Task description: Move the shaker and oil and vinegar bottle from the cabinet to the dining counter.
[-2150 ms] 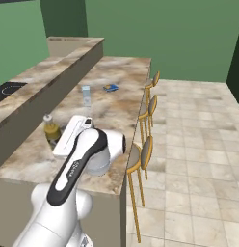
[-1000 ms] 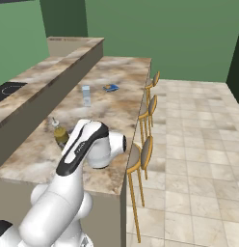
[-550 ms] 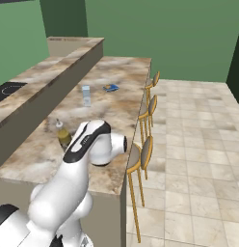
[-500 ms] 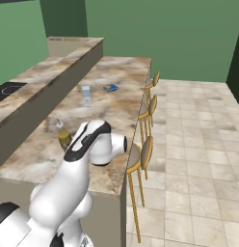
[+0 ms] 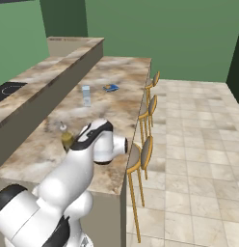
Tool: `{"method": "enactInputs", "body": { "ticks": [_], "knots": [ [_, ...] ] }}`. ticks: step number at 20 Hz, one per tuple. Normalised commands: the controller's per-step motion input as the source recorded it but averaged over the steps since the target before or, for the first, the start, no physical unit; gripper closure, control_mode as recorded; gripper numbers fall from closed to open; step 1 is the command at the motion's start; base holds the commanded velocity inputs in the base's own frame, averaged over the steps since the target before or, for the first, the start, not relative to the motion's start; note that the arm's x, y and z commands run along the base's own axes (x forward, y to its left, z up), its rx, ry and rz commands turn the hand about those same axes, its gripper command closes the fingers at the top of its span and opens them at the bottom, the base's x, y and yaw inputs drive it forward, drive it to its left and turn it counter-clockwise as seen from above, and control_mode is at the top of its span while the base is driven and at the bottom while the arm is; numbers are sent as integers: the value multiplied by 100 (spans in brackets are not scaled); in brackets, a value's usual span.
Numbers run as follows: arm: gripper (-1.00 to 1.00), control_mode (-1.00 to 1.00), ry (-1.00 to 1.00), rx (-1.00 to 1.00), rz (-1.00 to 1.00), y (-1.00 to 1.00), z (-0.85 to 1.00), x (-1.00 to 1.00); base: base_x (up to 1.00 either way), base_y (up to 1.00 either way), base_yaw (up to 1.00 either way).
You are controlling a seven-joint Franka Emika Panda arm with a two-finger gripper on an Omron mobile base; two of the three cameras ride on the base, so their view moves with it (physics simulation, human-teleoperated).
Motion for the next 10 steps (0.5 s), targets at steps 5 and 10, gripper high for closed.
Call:
{"method": "enactInputs", "body": {
  "ticks": [5,10],
  "knots": [
    [100,-100,1,0,0,0,-33,11,0,0,0],
    [100,-100,0,0,0,-1,-36,7,0,0,0]
  ]
}}
